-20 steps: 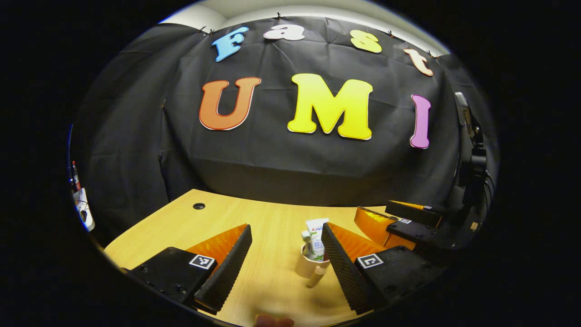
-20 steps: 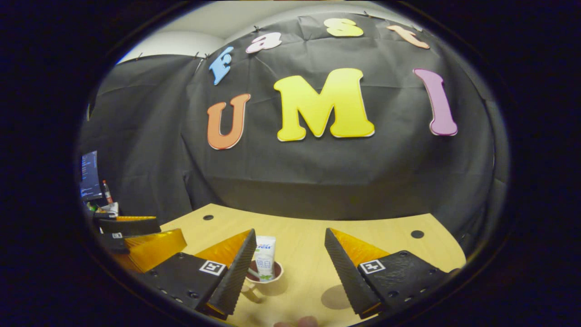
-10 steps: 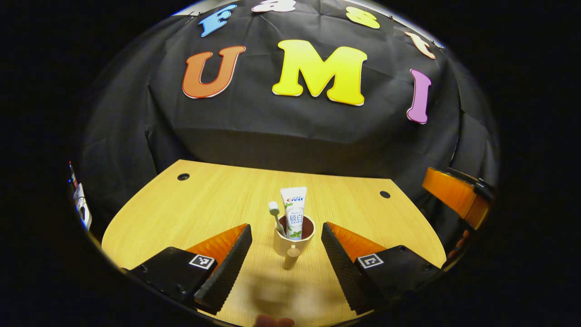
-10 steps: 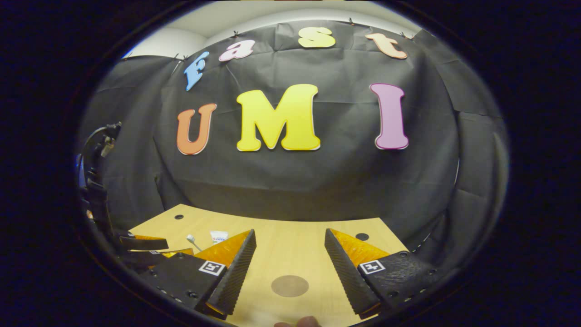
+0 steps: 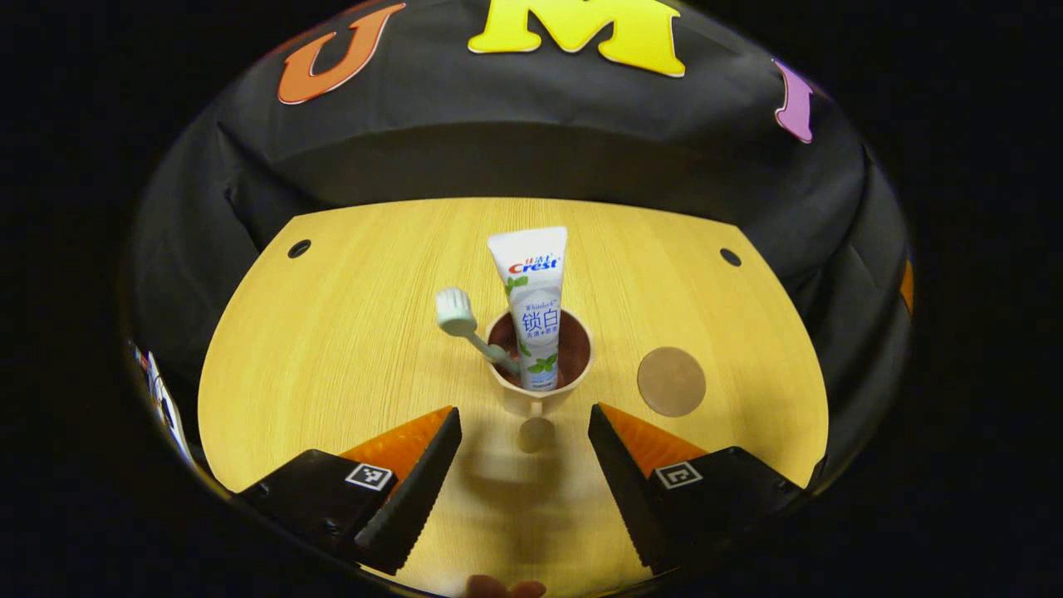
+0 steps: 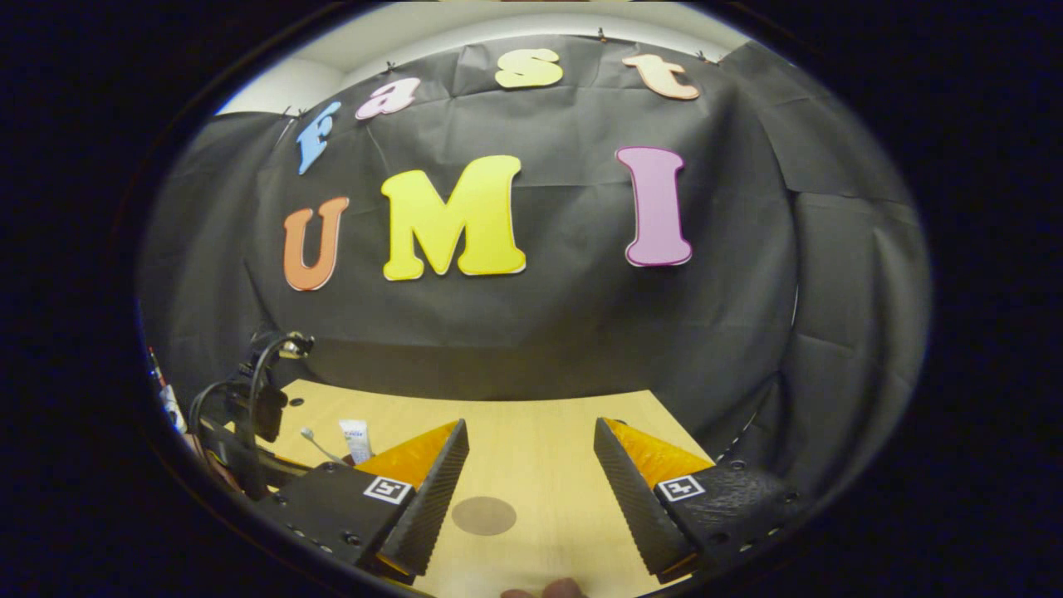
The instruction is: Put the toothbrush and toothpaste on the desktop into the cup, then pick up the cup and place it on the coaster on the desktop.
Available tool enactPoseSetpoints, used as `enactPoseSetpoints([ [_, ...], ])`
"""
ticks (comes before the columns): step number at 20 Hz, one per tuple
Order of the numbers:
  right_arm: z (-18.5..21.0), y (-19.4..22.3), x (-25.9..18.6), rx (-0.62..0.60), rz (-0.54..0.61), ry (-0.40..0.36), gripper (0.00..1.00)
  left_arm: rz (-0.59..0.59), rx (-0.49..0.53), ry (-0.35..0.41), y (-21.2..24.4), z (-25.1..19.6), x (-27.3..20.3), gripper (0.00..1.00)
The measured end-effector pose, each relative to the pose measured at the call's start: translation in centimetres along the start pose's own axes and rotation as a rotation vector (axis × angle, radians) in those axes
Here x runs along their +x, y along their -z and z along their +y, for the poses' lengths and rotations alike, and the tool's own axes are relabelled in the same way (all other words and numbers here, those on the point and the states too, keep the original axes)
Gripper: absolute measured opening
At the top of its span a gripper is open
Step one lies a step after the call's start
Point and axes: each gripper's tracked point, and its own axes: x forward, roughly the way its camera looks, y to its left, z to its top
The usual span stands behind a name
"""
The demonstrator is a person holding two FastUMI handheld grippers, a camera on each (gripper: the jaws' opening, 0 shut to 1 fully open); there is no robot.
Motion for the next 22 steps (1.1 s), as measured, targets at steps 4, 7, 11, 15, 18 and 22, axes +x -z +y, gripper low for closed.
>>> enactPoseSetpoints([
  [4,-1.5,-0.1,0.3,0.011,0.011,0.024,0.92,0.113,0.008,0.021,0.4,-0.2,1.9,1.0],
  [7,-2.2,-0.1,0.9,0.019,0.021,0.042,0.92,0.17,0.034,0.022,0.3,-0.2,2.7,0.98],
  [11,-2.6,-0.1,1.2,0.019,0.026,0.053,0.92,0.259,-0.001,0.031,0.4,-0.4,3.2,0.98],
  [15,-2.7,-0.4,1.7,0.019,0.025,0.059,0.9,0.313,0.016,0.021,-0.8,-0.2,2.8,0.92],
  [18,-2.7,-0.3,2.3,0.024,0.026,0.061,0.92,0.354,0.025,0.023,-1.4,-0.4,2.2,0.85],
  [22,-2.4,0.0,3.0,0.02,0.036,0.056,0.89,0.402,0.023,0.019,-2.3,-1.0,0.9,0.68],
])
